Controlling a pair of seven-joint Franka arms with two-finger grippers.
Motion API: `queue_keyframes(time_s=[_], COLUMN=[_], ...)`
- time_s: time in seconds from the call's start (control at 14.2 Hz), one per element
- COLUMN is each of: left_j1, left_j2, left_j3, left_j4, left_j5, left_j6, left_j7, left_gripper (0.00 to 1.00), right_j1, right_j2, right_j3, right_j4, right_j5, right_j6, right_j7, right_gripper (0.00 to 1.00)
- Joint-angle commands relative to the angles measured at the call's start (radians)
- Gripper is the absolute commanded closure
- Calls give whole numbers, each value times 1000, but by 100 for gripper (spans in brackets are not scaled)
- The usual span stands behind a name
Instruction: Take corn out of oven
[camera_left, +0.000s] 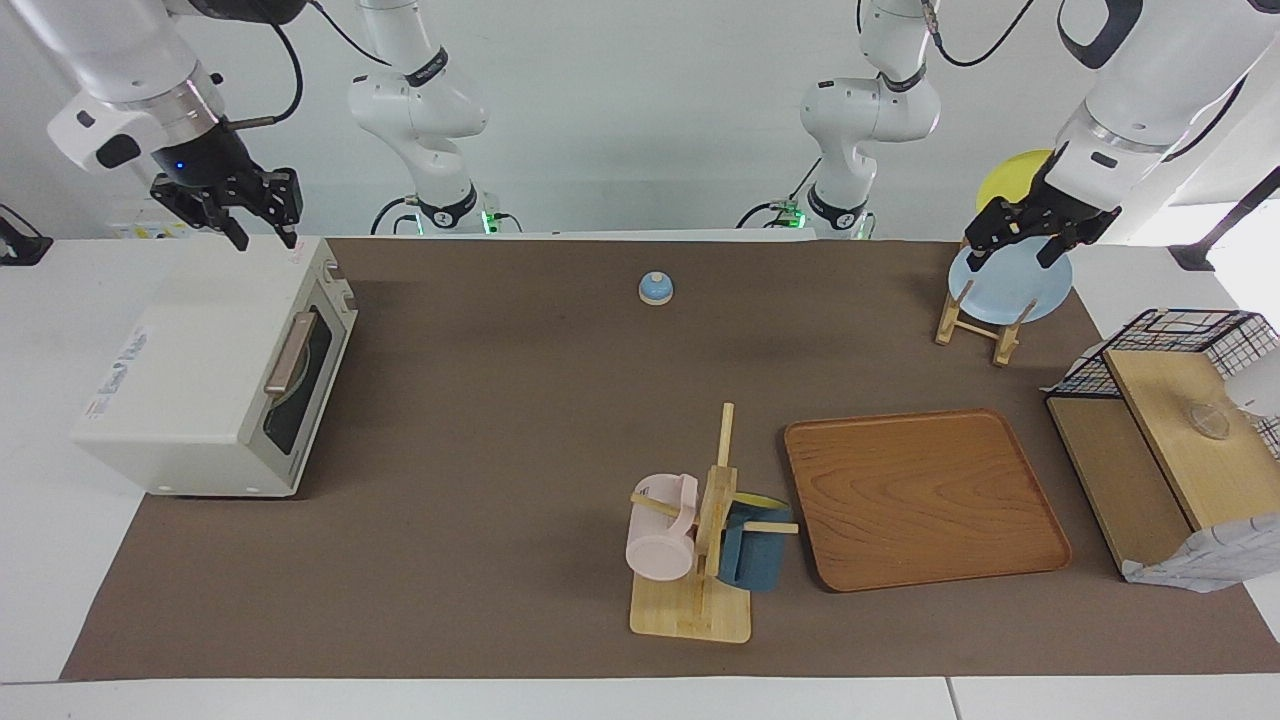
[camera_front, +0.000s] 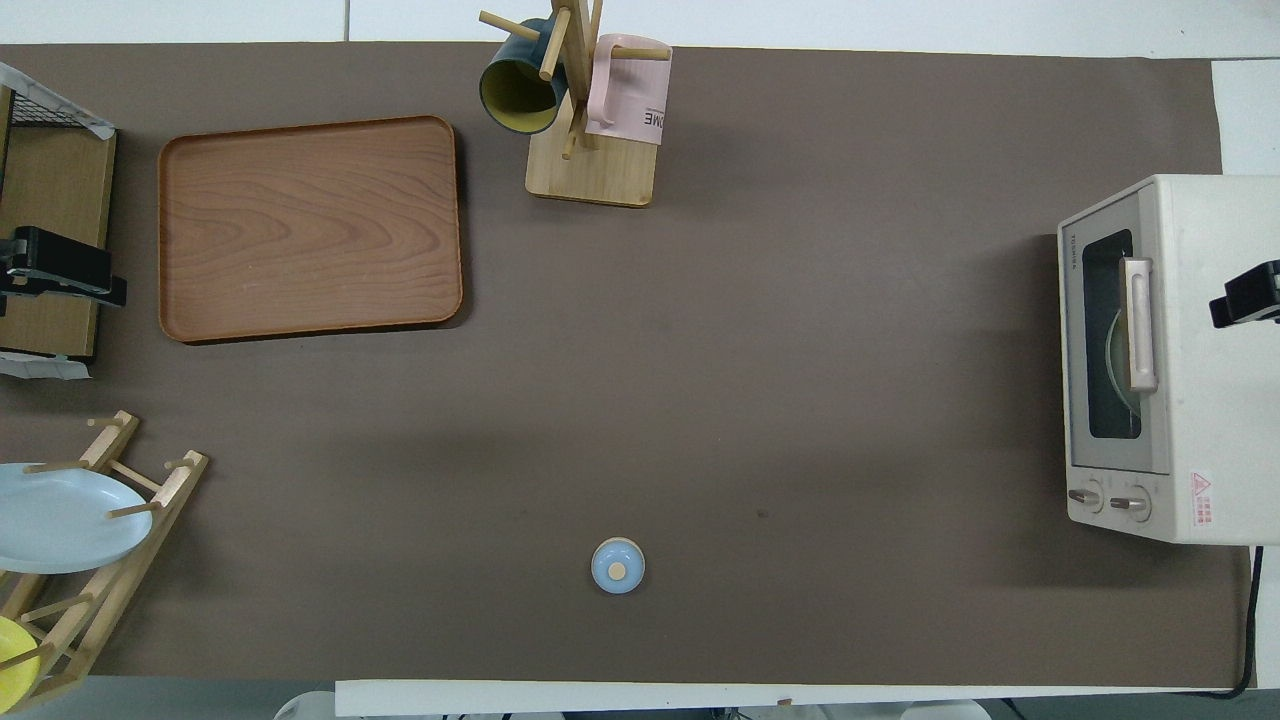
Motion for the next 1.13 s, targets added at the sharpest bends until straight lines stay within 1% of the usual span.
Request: queue_keyframes(time_s=[0.0, 0.07, 0.21, 0.28, 0.42, 0.78, 0.92, 1.06], left_j1=[14, 23, 24, 21, 23, 14, 11, 11], left_j2=[-15, -15, -15, -15, -15, -15, -15, -15], left_j3=[-2, -2, -2, -3, -3, -5, -12, -14], left_j4=[-2, -7, -7, -5, -5, -7, -5, -4], left_j5=[15, 14, 14, 12, 12, 9, 9, 7], left_j6=[-21, -17, -18, -20, -12, -8, -6, -1], left_j7=[4, 2, 4, 4, 5, 7, 5, 5], left_gripper=[0, 0, 0, 0, 0, 0, 0, 0], right_j1=[1, 1, -7, -7, -6, 4, 5, 33], right_j2=[15, 38, 61, 61, 63, 100, 117, 141], right_j3=[1, 3, 3, 1, 3, 3, 6, 7], right_j4=[-127, -149, -208, -236, -285, -304, -304, -304], right_j5=[-39, -66, -73, -82, -146, -198, -198, -197], right_j6=[142, 175, 250, 270, 304, 317, 337, 373], right_j7=[-21, -20, -20, -20, -21, -58, -46, -6], right_gripper=[100, 100, 100, 100, 100, 100, 100, 100])
